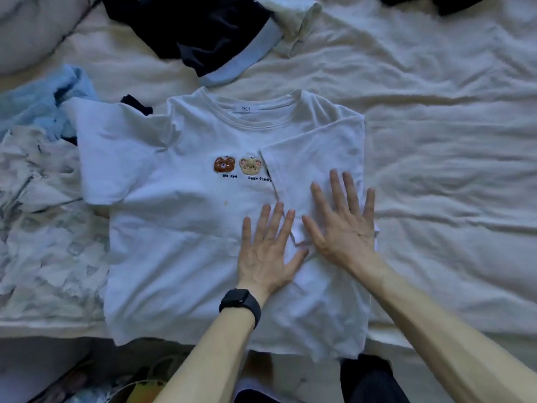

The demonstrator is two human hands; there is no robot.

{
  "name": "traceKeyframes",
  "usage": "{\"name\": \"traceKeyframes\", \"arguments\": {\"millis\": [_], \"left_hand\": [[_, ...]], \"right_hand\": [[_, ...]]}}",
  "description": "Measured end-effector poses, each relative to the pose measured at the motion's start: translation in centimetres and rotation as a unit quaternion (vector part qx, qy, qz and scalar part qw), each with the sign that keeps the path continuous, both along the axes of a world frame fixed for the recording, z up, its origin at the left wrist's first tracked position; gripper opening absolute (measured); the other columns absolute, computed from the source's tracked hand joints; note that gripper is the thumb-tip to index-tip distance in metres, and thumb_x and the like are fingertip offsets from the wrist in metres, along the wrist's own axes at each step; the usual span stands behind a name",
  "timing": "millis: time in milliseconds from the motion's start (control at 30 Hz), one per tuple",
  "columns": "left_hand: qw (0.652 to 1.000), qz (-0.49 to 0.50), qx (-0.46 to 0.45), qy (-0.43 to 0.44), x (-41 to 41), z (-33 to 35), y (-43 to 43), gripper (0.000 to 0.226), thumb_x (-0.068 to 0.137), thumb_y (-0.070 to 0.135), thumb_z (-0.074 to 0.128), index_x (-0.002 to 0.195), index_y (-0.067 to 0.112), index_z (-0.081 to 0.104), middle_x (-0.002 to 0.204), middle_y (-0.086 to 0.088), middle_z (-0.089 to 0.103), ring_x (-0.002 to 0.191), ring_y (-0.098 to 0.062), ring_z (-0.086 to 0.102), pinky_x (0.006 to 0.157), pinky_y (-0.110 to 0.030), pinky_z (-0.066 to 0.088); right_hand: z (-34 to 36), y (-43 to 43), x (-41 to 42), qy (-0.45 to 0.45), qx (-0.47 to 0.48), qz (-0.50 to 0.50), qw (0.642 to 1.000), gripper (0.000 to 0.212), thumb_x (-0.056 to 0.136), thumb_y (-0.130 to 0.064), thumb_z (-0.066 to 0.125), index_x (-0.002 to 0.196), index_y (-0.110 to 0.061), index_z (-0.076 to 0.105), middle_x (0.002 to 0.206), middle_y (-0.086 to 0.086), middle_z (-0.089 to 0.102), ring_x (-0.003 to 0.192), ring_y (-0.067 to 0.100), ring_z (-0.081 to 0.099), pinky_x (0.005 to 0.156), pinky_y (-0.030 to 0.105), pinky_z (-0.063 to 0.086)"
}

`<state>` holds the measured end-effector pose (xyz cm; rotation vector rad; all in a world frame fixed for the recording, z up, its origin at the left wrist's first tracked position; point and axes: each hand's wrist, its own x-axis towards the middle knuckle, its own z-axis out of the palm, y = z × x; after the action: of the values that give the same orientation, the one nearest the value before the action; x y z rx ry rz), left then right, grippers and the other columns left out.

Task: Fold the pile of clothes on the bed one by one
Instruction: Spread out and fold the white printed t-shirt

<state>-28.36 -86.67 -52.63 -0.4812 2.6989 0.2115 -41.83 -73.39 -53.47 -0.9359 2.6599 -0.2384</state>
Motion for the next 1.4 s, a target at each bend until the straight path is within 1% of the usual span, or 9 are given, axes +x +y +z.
{"name": "traceKeyframes", "arguments": {"millis": [133,233,400,533,733,967,1100,1200,1400], "left_hand": [[0.999,0.040,0.012,-0.009,9.9,1.8,-0.1,0.077,0.095,0.063,0.034,0.160,0.031,0.011,0.168,0.000,0.003,0.155,-0.023,0.005,0.119,-0.059,0.001],[0.979,0.202,0.039,-0.013,17.2,3.7,-1.4,0.075,0.093,0.058,0.044,0.159,0.032,0.018,0.167,-0.003,0.011,0.154,-0.025,0.008,0.119,-0.058,0.005],[0.835,0.543,0.085,-0.004,25.9,5.6,-6.5,0.086,0.091,0.044,0.066,0.157,0.026,0.015,0.163,-0.012,0.013,0.148,-0.039,0.017,0.118,-0.056,0.015],[0.747,0.640,0.180,0.007,30.1,4.5,-12.5,0.093,0.088,0.044,0.073,0.156,0.016,0.017,0.159,-0.013,0.030,0.143,-0.039,0.032,0.115,-0.051,0.030],[0.798,0.573,0.182,-0.045,32.0,3.8,-15.9,0.056,0.093,0.047,0.064,0.133,0.008,0.057,0.135,-0.018,0.058,0.118,-0.040,0.055,0.095,-0.045,0.046],[0.721,0.613,0.321,0.040,34.8,6.1,-14.4,0.036,0.090,0.037,0.072,0.118,0.018,0.062,0.110,0.004,0.068,0.101,-0.023,0.065,0.094,-0.046,0.054],[0.703,0.634,0.303,0.109,36.7,8.8,-13.0,0.023,0.095,0.033,0.067,0.110,0.016,0.065,0.098,0.004,0.068,0.084,-0.015,0.063,0.076,-0.035,0.054],[0.718,0.629,0.273,0.125,38.2,9.8,-12.5,0.020,0.097,0.030,0.065,0.108,0.013,0.064,0.092,0.004,0.064,0.075,-0.008,0.057,0.062,-0.024,0.044],[0.752,0.621,0.211,0.068,40.6,6.7,-10.9,0.023,0.097,0.035,0.062,0.100,0.012,0.065,0.100,-0.009,0.068,0.087,-0.028,0.062,0.077,-0.038,0.047]], "right_hand": [[2.2,6.2,9.5,-0.073,0.022,-0.115,0.990,0.072,0.092,-0.056,0.043,0.155,-0.021,0.038,0.167,0.012,0.021,0.154,0.030,0.018,0.119,0.057,0.017],[4.3,9.8,15.4,-0.067,-0.056,-0.265,0.960,0.069,0.088,-0.044,0.060,0.145,-0.007,0.048,0.151,0.022,0.040,0.135,0.042,0.041,0.110,0.054,0.036],[6.2,12.0,21.4,-0.271,-0.074,-0.492,0.824,0.052,0.089,-0.039,0.075,0.129,-0.014,0.054,0.122,0.010,0.061,0.115,0.032,0.059,0.090,0.040,0.045],[5.2,11.8,22.8,-0.317,-0.056,-0.539,0.779,0.044,0.091,-0.050,0.070,0.116,-0.015,0.060,0.107,0.006,0.064,0.098,0.025,0.058,0.082,0.035,0.041],[4.8,12.9,23.2,-0.272,-0.044,-0.532,0.801,0.031,0.094,-0.042,0.066,0.097,-0.011,0.068,0.095,0.009,0.069,0.093,0.031,0.063,0.078,0.036,0.043],[6.8,16.6,27.2,-0.373,-0.094,-0.486,0.785,0.017,0.095,-0.031,0.070,0.103,-0.016,0.068,0.094,0.000,0.070,0.080,0.016,0.067,0.067,0.030,0.055],[7.6,19.2,28.2,-0.258,-0.174,-0.567,0.763,0.019,0.099,-0.027,0.065,0.088,-0.011,0.065,0.082,0.008,0.063,0.064,0.016,0.062,0.049,0.017,0.054],[7.8,21.0,29.3,-0.220,-0.192,-0.616,0.732,0.021,0.098,-0.028,0.067,0.097,-0.007,0.064,0.082,0.007,0.058,0.068,0.020,0.057,0.046,0.014,0.053],[5.2,21.1,31.6,-0.230,-0.111,-0.585,0.770,0.030,0.092,-0.041,0.064,0.082,-0.013,0.063,0.074,0.005,0.065,0.068,0.031,0.070,0.073,0.049,0.062]]}}
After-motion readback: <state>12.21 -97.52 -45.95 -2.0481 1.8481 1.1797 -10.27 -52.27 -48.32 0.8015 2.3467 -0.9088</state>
